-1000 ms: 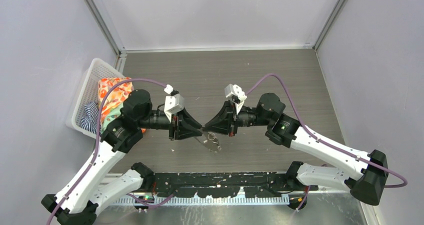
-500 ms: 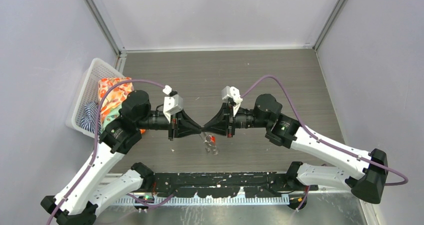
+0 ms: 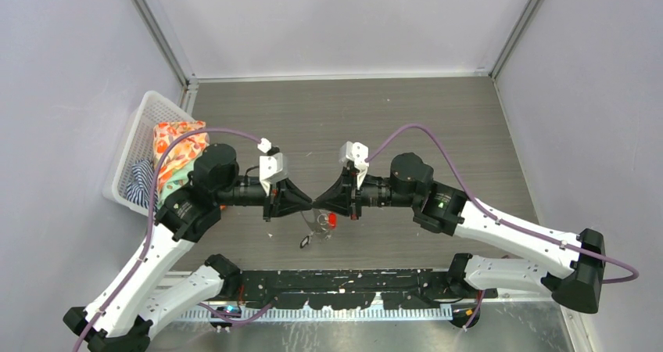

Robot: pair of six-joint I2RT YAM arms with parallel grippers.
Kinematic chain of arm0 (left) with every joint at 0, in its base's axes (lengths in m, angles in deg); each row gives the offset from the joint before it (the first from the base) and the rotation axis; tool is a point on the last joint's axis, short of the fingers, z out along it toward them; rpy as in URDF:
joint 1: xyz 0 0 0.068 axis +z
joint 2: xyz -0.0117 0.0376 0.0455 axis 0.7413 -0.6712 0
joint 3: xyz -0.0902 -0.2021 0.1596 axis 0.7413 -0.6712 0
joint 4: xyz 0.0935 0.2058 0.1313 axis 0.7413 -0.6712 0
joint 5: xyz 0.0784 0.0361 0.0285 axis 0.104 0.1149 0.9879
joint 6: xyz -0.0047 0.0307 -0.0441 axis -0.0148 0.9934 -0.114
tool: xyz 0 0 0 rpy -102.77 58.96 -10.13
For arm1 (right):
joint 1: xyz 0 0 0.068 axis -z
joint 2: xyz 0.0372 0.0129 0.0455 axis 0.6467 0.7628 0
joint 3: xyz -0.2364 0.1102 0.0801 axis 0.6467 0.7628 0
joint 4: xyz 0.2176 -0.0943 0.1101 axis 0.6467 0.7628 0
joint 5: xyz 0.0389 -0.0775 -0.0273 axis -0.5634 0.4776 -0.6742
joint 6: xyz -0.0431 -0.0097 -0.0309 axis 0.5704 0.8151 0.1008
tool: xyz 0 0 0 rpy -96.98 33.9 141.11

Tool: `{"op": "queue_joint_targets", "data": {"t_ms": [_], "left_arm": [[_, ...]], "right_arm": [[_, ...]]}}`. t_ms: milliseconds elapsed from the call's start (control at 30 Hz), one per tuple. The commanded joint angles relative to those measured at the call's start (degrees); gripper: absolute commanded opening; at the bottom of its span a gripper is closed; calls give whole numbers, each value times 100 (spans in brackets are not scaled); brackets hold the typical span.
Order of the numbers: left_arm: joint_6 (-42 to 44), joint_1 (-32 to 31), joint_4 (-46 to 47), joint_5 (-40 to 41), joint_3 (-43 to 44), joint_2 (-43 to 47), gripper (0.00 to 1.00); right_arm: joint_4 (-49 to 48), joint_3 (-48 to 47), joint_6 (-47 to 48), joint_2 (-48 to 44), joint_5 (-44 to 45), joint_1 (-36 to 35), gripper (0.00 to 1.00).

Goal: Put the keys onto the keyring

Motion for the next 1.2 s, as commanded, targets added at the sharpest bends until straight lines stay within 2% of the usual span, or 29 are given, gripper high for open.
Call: {"op": "queue_joint_targets", "data": {"t_ms": [0,233,500,633,767,900,1167], "left_arm": [[14,-10,-89,115,-35,37,21],[-382,-2,6,23,-118,104,15],[-746,-3,306,-76,-16,75,15],[-789,-5,265,-126,69,91,19],[-753,-9,90,-583,118,120,25],[-614,-9,-167,-904,141,123,26],[-612,-9,-50,-469,152,165,15]], "right_arm": [[-557,-268,-12,-3,97,-80,1],[-962,-122,-255,31,-15,-96,1],[-1326,-22,-577,193,-112,-109,1],[-1371,28,-605,255,-76,-113,1],[-1384,112,-512,172,33,-118,1],[-1351,114,-467,129,75,-114,1],[-1370,122,-541,107,-45,-112,1]]}}
